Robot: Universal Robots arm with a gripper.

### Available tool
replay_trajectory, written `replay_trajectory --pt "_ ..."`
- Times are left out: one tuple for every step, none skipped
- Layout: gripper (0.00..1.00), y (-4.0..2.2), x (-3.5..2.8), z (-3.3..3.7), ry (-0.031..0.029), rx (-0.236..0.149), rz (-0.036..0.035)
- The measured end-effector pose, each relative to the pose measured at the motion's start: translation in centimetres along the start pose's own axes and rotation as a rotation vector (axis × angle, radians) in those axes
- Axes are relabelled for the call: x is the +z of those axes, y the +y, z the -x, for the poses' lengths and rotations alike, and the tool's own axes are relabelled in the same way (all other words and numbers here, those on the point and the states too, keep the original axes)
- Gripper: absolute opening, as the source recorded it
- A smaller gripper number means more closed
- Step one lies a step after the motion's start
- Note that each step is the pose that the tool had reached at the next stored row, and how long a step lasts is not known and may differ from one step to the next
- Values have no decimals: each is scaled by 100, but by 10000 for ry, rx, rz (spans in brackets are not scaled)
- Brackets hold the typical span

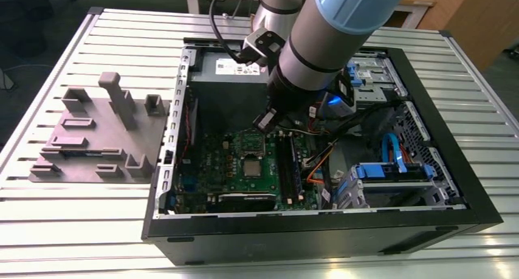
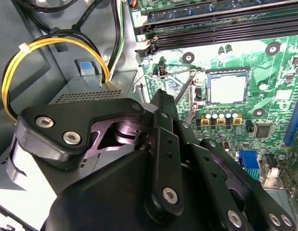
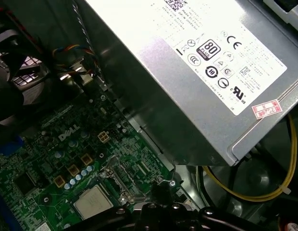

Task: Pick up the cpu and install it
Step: 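Close the cpu cover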

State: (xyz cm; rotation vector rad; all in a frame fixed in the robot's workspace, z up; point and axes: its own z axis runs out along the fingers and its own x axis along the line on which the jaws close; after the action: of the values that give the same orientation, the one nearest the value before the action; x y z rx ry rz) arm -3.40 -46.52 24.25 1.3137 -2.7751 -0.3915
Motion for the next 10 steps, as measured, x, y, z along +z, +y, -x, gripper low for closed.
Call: replay_trajectory --pt "11 -4 -2 -6 2 -8 0" --pt "11 -8 -3 -11 3 -16 1" --pt "11 -11 -4 -15 6 -25 1" --pt "11 -14 -5 -18 9 -32 2" --pt "11 -16 -5 -20 9 -37 2" --pt "11 -16 -6 -21 9 -39 2" --pt "11 -17 -6 -21 10 -44 3" --pt "11 -17 -6 -21 11 -47 3" --pt "11 -17 -6 -21 11 -47 3" --pt "11 -18 -6 -22 11 -48 3"
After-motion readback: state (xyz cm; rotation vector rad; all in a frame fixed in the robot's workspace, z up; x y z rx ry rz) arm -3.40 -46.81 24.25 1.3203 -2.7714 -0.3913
